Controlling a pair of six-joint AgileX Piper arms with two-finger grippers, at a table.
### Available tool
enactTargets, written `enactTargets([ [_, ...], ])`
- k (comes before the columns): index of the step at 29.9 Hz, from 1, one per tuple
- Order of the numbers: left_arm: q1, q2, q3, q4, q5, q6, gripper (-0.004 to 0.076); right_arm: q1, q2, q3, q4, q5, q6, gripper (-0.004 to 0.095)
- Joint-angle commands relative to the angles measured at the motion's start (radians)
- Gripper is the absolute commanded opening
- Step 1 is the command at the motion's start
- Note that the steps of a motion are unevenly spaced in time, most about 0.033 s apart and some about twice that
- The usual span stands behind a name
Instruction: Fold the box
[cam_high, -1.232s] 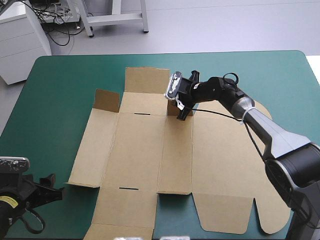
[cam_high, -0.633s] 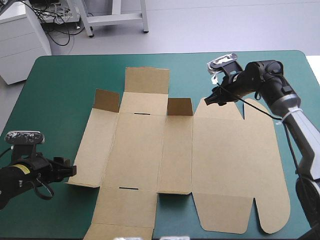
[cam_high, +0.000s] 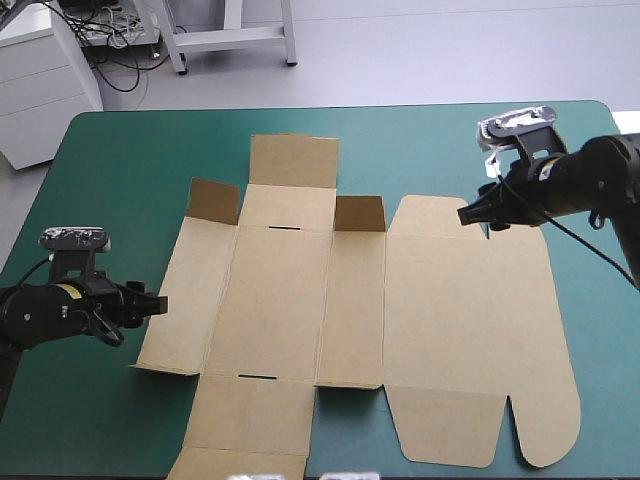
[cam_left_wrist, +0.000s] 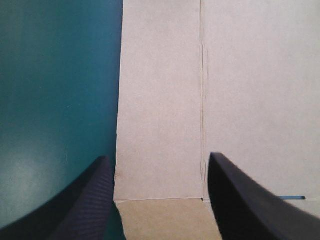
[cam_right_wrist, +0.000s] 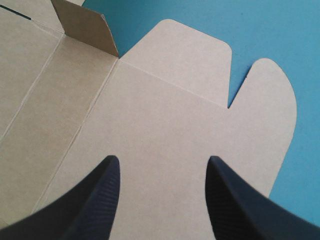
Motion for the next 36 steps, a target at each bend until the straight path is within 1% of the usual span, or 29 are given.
enactTargets([
  [1, 0.026, 0.043, -0.032, -0.026, -0.033, 0.012, 0.0428, -0.006, -0.096, 0.040, -0.033, -0.005, 0.000, 0.0488],
  [4, 0.081, 0.084, -0.032, -0.061, -0.011, 0.046, 0.0441, -0.006, -0.158, 0.118, -0.037, -0.016, 0.000, 0.0488],
  [9, 0.238, 0.145, -0.030, -0.204, 0.038, 0.186, 0.0440, -0.006, -0.249, 0.241, -0.022, -0.031, 0.021, 0.0487],
  [13, 0.375, 0.197, -0.022, -0.339, 0.114, 0.308, 0.0440, -0.006, -0.299, 0.321, 0.008, -0.050, 0.022, 0.0487],
  [15, 0.431, 0.222, -0.001, -0.396, 0.125, 0.365, 0.0440, -0.006, -0.319, 0.358, 0.011, -0.057, 0.022, 0.0487],
  [17, 0.462, 0.245, 0.019, -0.409, 0.115, 0.380, 0.0440, -0.006, -0.336, 0.373, 0.011, -0.059, 0.022, 0.0487],
  [19, 0.475, 0.270, 0.031, -0.409, 0.095, 0.389, 0.0440, -0.006, -0.350, 0.379, 0.009, -0.059, 0.022, 0.0487],
  [36, 0.475, 0.596, 0.038, -0.472, 0.095, 0.494, 0.0440, -0.006, -0.378, 0.379, 0.027, -0.064, 0.015, 0.0487],
])
